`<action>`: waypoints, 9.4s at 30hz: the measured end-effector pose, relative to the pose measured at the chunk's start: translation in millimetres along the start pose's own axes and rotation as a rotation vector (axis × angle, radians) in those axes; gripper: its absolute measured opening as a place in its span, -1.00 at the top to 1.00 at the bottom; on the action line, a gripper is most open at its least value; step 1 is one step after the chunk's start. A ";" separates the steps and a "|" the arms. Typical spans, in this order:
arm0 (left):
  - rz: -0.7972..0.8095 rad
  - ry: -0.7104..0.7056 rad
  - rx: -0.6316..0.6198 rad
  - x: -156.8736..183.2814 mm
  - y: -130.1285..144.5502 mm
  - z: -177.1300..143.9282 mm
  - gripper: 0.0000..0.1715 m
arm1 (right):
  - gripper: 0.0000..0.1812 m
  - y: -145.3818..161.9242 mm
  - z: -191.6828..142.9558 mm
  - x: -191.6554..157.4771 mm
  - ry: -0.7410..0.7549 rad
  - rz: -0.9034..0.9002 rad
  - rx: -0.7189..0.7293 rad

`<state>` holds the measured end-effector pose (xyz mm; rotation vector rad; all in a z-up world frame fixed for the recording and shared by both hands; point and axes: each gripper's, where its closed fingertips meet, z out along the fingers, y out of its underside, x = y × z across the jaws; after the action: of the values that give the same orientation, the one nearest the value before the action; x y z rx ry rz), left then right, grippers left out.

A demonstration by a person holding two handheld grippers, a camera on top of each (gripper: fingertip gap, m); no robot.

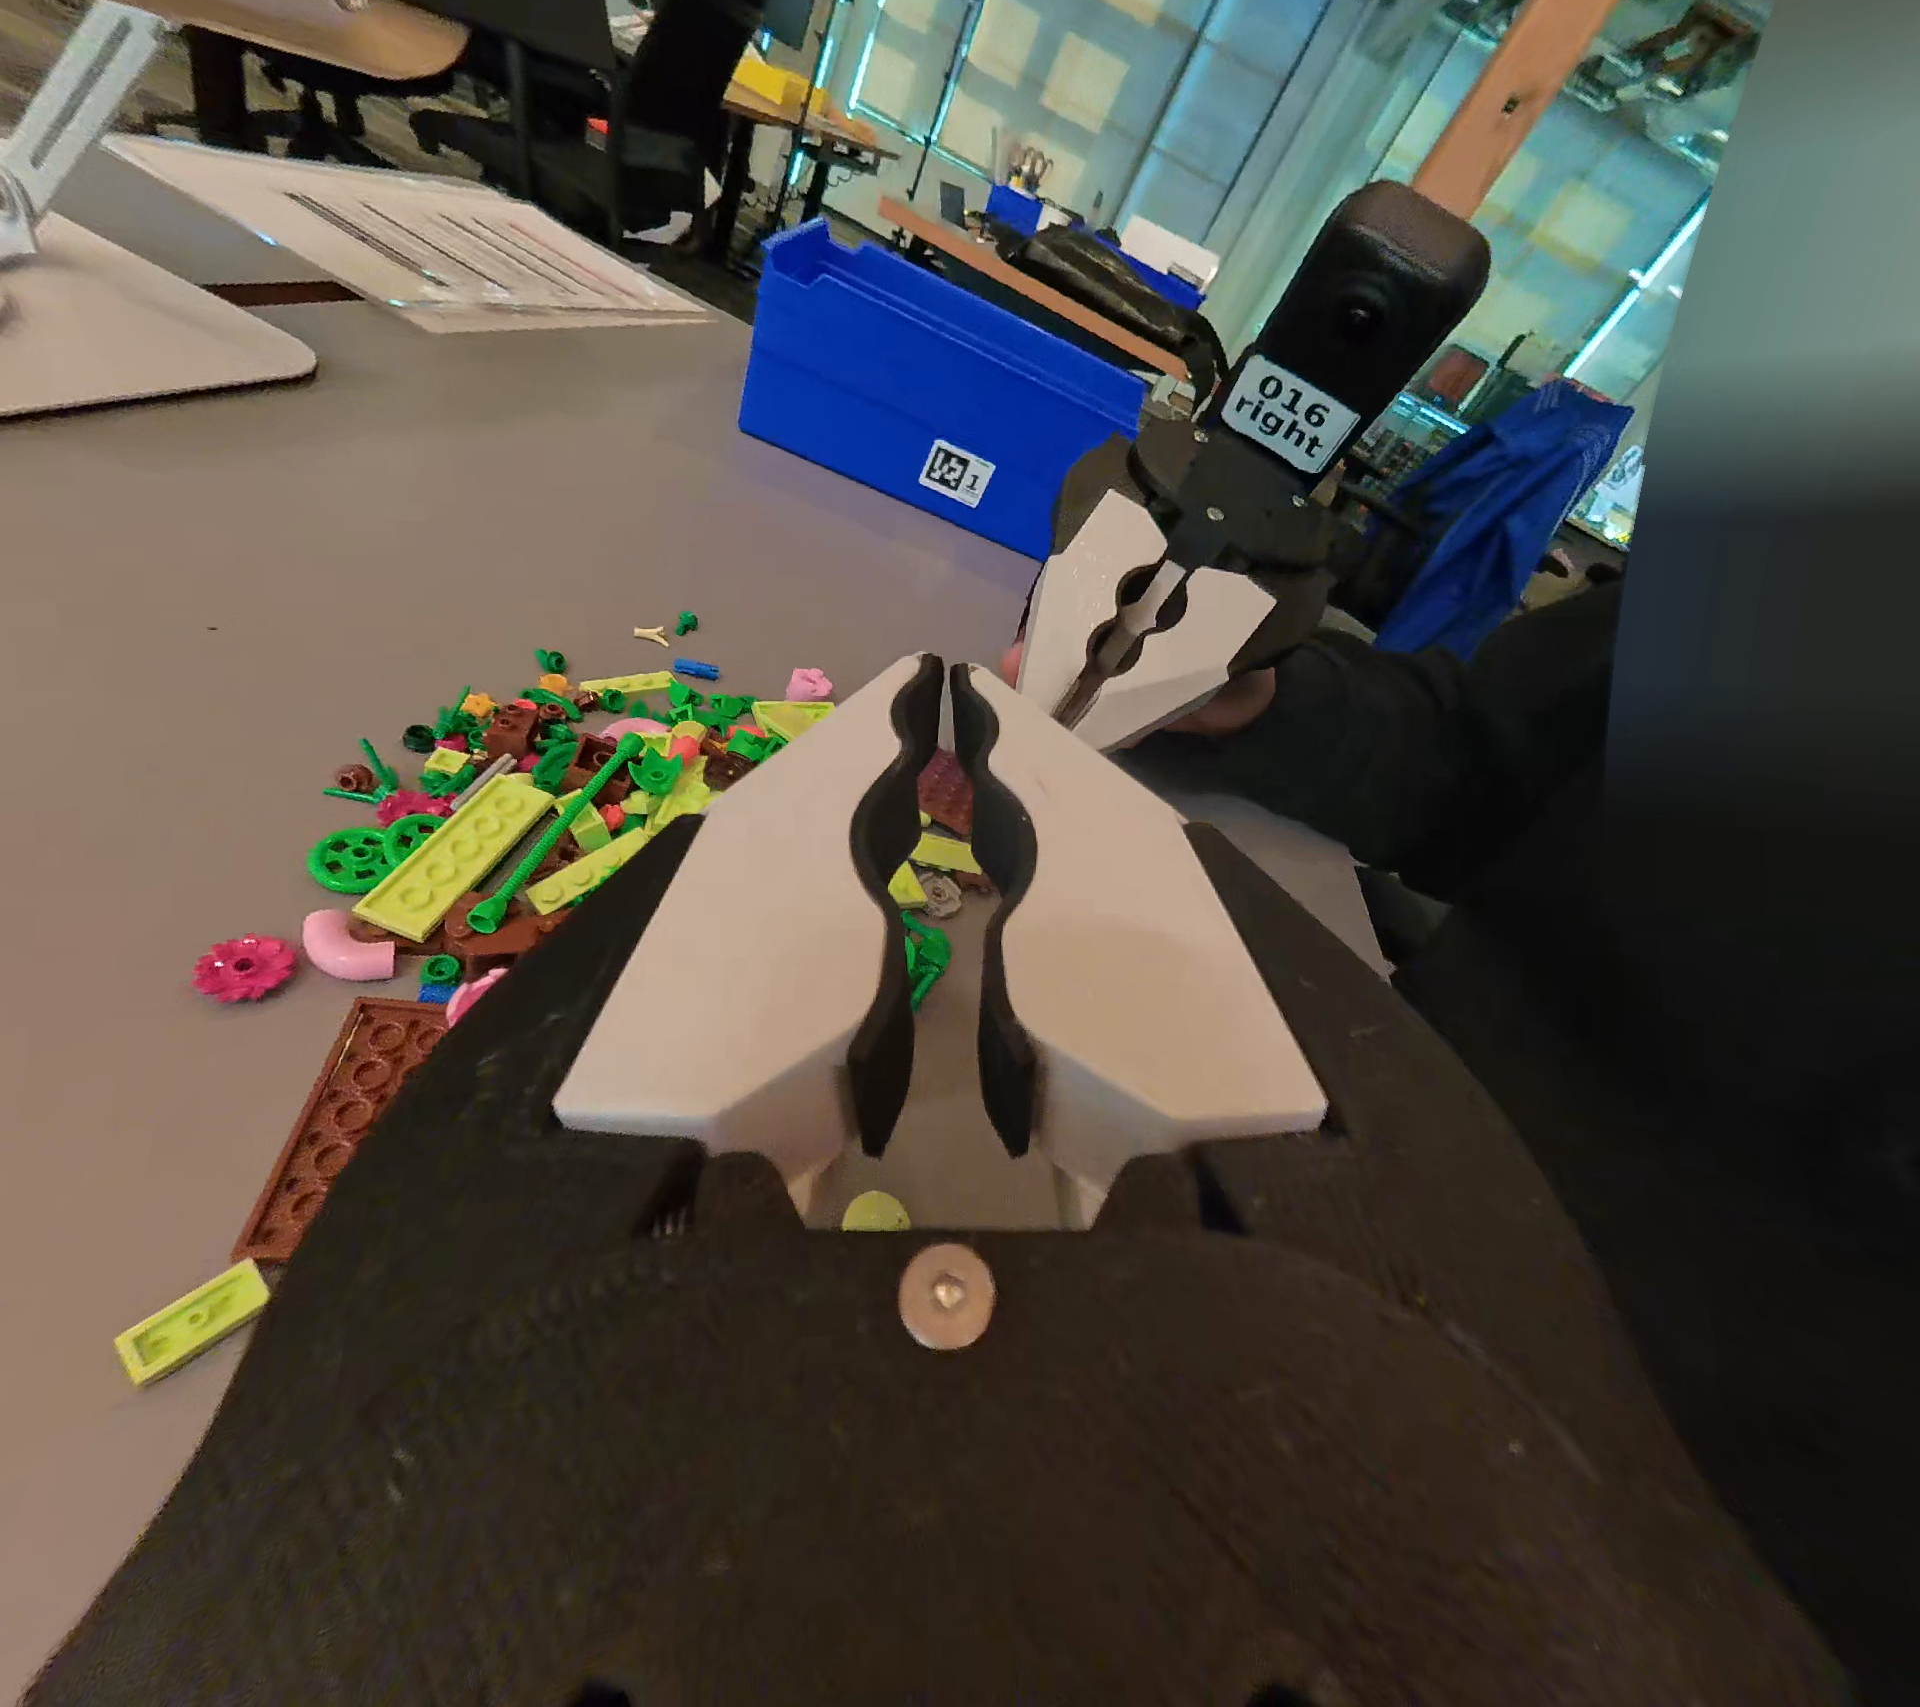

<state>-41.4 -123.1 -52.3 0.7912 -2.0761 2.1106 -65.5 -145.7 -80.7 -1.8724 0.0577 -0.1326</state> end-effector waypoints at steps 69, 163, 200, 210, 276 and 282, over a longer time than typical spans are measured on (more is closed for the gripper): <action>-0.375 -1.366 0.310 400.7 443.6 -517.3 0.74 | 0.40 -52.5 98.4 -334.2 -0.141 -0.235 -0.077; 0.422 -0.332 -0.170 19.9 33.7 39.9 0.85 | 0.47 8.7 -48.3 29.1 0.182 0.051 0.141; 0.180 0.271 -0.045 37.5 10.9 52.3 0.86 | 0.89 -16.2 -48.0 15.4 -0.143 0.085 0.317; 0.351 0.038 0.003 18.4 5.0 58.6 0.87 | 0.92 -15.1 -45.3 39.3 0.155 -0.043 0.211; 0.215 0.242 0.005 43.2 8.2 56.5 0.87 | 0.95 -21.7 -49.9 10.7 -0.251 0.232 0.326; 0.096 0.228 0.140 31.9 -22.0 41.6 0.88 | 0.95 -50.0 -39.4 27.5 -0.217 0.340 0.459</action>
<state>-47.5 -170.4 -21.3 0.4455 -1.9020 2.2940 -44.4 -170.9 -19.6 -1.3854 0.1793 0.2727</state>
